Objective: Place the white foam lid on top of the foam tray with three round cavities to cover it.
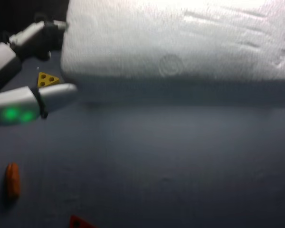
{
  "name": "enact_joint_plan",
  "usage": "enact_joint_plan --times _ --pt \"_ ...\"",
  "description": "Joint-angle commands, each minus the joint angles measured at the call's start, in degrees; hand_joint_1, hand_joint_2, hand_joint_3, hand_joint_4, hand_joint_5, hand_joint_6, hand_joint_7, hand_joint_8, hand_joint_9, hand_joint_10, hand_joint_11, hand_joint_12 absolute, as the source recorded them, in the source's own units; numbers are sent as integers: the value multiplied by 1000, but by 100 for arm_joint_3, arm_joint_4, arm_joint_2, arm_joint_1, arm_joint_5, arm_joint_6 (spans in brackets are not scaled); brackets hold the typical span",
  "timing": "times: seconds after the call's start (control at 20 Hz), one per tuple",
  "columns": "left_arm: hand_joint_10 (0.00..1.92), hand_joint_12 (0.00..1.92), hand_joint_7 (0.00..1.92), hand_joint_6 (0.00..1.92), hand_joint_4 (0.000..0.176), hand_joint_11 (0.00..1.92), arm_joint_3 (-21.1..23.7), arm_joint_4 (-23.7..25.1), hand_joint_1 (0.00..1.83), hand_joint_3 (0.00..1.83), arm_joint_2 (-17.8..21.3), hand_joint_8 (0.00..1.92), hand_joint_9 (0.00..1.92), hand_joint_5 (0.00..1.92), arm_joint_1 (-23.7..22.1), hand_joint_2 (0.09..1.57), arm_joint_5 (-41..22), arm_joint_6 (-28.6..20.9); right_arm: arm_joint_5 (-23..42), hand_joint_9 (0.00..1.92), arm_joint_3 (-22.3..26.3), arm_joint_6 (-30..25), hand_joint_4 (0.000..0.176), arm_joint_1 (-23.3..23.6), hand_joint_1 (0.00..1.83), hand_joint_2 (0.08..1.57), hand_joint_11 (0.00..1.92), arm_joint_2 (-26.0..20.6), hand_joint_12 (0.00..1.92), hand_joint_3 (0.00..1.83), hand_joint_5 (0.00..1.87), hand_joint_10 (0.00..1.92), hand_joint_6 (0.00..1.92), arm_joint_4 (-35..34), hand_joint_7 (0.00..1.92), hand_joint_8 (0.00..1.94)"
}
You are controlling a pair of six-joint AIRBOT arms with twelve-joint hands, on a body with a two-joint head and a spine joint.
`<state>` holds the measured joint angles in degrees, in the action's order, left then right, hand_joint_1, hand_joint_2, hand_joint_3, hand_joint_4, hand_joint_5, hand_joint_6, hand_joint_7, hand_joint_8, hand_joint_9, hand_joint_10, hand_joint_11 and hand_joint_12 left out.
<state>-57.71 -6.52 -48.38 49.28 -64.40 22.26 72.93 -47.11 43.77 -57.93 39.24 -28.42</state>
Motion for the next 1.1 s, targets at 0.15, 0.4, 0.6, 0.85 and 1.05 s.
enact_joint_plan --times 0.15,0.4,0.6,0.85,1.05 --pt "1106 1608 206 815 0 0 -247 760 515 0 -279 487 0 0 -482 1174 -270 -79 442 51 -213 70 0 586 341 1211 0 29 1785 0 112 969 254 795 357 27" --pt "810 1483 306 620 0 0 -680 760 555 0 -518 153 67 118 -904 1148 102 -99 -407 60 -733 182 0 1463 497 1207 34 336 1850 1 0 1194 622 937 372 92" --pt "1135 1863 97 577 0 0 -1004 717 645 0 -747 768 0 206 -1230 1123 343 -113 -1138 6 -1136 334 0 2196 477 1204 0 637 1777 0 0 1023 375 1084 247 53" --pt "811 1705 99 606 0 0 -1475 741 608 1 -1051 397 0 135 -1736 1132 827 -103 -1812 0 -1631 484 0 2779 665 1176 0 981 1019 0 0 230 29 1045 75 1" --pt "312 1454 121 387 0 0 -1850 827 587 2 -1347 22 0 174 -2095 1148 1336 -91 -2308 0 -1896 684 0 3240 643 1217 0 1144 995 5 43 195 27 1036 73 1"
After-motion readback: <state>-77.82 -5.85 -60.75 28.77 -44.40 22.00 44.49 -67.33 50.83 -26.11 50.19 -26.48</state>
